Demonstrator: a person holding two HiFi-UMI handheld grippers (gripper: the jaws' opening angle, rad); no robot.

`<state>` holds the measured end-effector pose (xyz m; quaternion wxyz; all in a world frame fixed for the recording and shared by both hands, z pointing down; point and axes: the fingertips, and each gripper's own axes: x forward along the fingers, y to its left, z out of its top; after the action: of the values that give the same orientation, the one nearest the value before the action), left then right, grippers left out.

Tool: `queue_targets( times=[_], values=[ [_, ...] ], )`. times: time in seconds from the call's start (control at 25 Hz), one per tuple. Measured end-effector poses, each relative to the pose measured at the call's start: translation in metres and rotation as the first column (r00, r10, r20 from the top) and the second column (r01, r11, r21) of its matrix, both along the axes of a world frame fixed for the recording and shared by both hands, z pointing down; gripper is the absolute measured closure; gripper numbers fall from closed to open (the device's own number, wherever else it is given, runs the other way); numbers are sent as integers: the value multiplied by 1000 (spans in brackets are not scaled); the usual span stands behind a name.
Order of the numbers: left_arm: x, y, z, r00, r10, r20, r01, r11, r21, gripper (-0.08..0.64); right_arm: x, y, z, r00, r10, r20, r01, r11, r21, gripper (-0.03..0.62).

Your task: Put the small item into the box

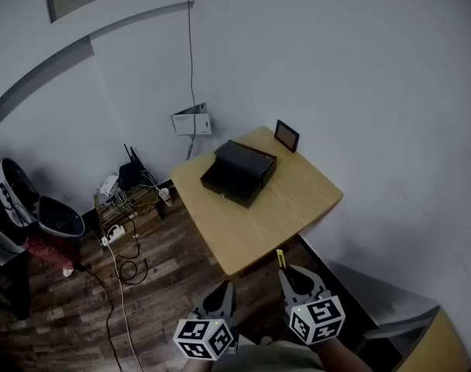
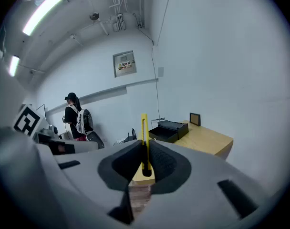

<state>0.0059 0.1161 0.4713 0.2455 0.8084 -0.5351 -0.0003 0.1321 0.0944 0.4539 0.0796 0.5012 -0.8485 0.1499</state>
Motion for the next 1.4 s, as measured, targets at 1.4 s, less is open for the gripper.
queue_targets(
  times=[1.4],
  values=[
    [-20, 20, 10, 993, -114, 6, 114, 993, -40, 555, -8, 9, 8, 996, -86, 28, 87, 996, -28, 554]
  ],
)
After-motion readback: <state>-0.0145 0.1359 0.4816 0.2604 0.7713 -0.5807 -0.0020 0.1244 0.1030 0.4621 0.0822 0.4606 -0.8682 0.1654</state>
